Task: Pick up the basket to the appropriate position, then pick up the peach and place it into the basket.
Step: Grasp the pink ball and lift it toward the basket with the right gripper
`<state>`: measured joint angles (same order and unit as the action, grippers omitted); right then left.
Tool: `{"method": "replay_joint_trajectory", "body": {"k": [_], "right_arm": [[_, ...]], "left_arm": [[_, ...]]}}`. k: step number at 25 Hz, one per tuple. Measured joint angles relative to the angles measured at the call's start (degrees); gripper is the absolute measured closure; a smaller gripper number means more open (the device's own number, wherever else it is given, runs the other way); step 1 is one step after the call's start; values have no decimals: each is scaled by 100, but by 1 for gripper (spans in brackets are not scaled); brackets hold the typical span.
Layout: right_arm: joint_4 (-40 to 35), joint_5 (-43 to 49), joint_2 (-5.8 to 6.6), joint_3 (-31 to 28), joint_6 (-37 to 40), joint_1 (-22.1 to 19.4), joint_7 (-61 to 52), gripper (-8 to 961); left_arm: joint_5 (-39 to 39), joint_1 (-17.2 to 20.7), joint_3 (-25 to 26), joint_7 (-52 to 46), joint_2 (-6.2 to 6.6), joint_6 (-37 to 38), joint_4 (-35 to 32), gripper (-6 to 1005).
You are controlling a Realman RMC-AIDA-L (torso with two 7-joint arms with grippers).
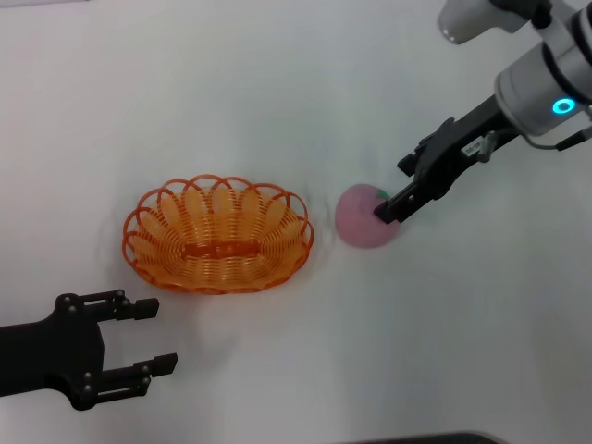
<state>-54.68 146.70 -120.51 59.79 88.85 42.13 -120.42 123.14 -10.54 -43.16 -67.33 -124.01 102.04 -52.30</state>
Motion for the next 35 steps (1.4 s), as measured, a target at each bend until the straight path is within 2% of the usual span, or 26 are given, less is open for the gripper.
{"method": "replay_joint_trajectory", "body": {"k": [8, 18, 27, 35], "right_arm": [[241, -181, 3, 508, -327, 67, -81, 26], [759, -274, 21, 748, -687, 286, -98, 30], [771, -264, 28, 894, -677, 341, -140, 33], [720, -264, 28, 928, -599, 326, -137, 421]], "left_arm": [[6, -20, -22, -67, 8, -7, -3, 324], [9, -15, -42, -177, 9, 12, -175, 324], [9, 0, -44, -216, 9, 18, -226, 324], [9, -11, -44, -273, 9, 18, -229, 324]]}}
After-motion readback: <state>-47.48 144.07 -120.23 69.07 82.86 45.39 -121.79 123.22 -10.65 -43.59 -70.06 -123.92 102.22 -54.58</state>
